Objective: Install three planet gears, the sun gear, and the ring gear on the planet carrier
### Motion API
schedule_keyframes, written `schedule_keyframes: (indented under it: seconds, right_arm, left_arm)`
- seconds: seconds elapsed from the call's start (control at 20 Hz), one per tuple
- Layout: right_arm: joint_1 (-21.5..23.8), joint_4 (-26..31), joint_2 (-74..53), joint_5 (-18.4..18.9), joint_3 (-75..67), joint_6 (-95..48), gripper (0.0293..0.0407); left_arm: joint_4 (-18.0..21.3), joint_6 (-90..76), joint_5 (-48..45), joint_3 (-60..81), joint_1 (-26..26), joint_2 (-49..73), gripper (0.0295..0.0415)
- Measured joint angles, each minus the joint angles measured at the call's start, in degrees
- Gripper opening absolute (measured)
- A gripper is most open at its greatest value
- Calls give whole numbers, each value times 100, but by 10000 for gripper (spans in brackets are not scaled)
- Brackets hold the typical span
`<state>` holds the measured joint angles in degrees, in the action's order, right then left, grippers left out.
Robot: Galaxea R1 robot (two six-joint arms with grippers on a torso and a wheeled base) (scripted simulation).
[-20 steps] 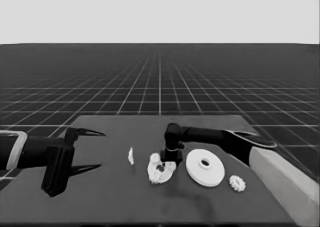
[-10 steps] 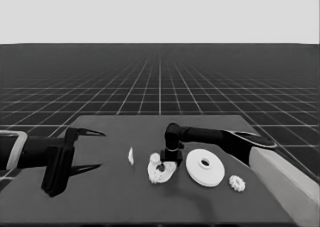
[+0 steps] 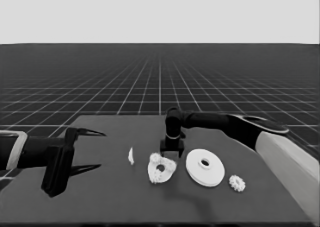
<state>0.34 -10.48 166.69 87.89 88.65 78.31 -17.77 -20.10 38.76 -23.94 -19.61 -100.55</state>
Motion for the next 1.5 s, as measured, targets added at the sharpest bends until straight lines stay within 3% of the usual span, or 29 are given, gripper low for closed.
schedule_keyframes:
  seconds: [0.05,0.1,0.2,0.5,0.55,0.65,1.0,1.1,1.15,1.5]
  right_arm:
    - [-18,-33,-1498,15,-2265,196,385]
    - [-35,-29,-3172,-65,-3155,-288,385]
    - [-39,37,-4592,-288,-3061,-1551,385]
    - [-36,121,-5055,-422,-2672,-2361,385]
    - [-591,-350,-4958,-775,-2479,-2404,385]
    - [-1146,-747,-4782,-1121,-2155,-2465,385]
    - [-1387,-923,-4664,-1305,-1934,-2509,385]
    - [-1390,-926,-4662,-1308,-1931,-2509,314]
    - [-1389,-927,-4662,-1308,-1930,-2509,310]
    - [-1389,-928,-4662,-1308,-1929,-2510,310]
  left_arm:
    - [0,0,0,0,0,0,385]
    - [0,0,0,0,0,0,385]
    - [0,0,0,0,0,0,385]
    - [0,0,0,0,0,0,385]
    - [0,0,0,0,0,0,385]
    - [0,0,0,0,0,0,385]
    - [0,0,0,0,0,0,385]
    - [0,0,0,0,0,0,385]
    - [0,0,0,0,0,0,385]
    - [0,0,0,0,0,0,385]
